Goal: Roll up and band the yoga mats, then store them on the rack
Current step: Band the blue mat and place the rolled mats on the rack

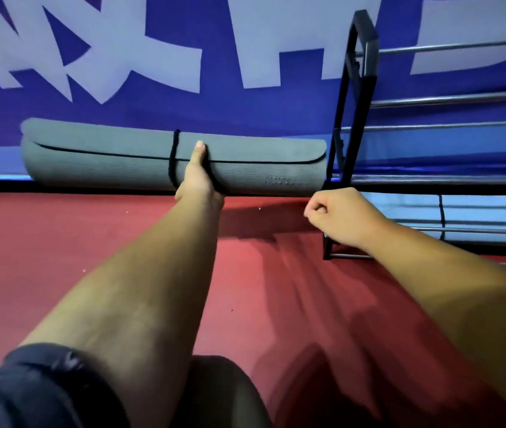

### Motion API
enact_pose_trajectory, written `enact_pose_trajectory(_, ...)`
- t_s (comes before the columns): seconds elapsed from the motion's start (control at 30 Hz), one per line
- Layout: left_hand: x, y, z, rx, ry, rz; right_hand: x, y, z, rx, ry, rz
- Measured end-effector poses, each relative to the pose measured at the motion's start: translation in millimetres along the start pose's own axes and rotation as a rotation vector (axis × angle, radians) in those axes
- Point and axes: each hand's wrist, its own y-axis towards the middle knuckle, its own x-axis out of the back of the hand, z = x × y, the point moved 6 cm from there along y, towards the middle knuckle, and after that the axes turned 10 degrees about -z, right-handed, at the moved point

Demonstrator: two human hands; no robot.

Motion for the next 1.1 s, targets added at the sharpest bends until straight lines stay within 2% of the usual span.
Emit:
enact_pose_trajectory(0.17, -15.4, 17.7, 32.0, -0.008, -0.056, -0.016, 10.9, -6.1, -52.1, -0.29, 0.055, -0.032)
enact_pose_trajectory(0.27, -16.3, 1.1, 43.9, 0.001, -0.04, 0.007, 10.1, -8.2, -75.7, -0.473, 0.198, -0.135)
enact_pose_trajectory(0.33, -17.4, -17.5, 46.1, 0.043, -0.025, 0.013, 7.1, -6.5, -82.8, -0.532, 0.307, -0.163)
enact_pose_trajectory(0.47, -24.0, -41.3, 48.8, 0.07, -0.017, 0.094, -4.0, 6.5, -94.2, -0.537, 0.44, -0.177)
enact_pose_trajectory(0.73, -33.5, -30.2, 52.8, 0.104, -0.046, 0.221, -13.9, 12.2, -92.7, -0.491, 0.529, -0.212)
enact_pose_trajectory(1.1, -30.0, 2.4, 62.3, 0.139, -0.024, 0.249, -16.7, 13.2, -92.7, -0.497, 0.505, -0.223)
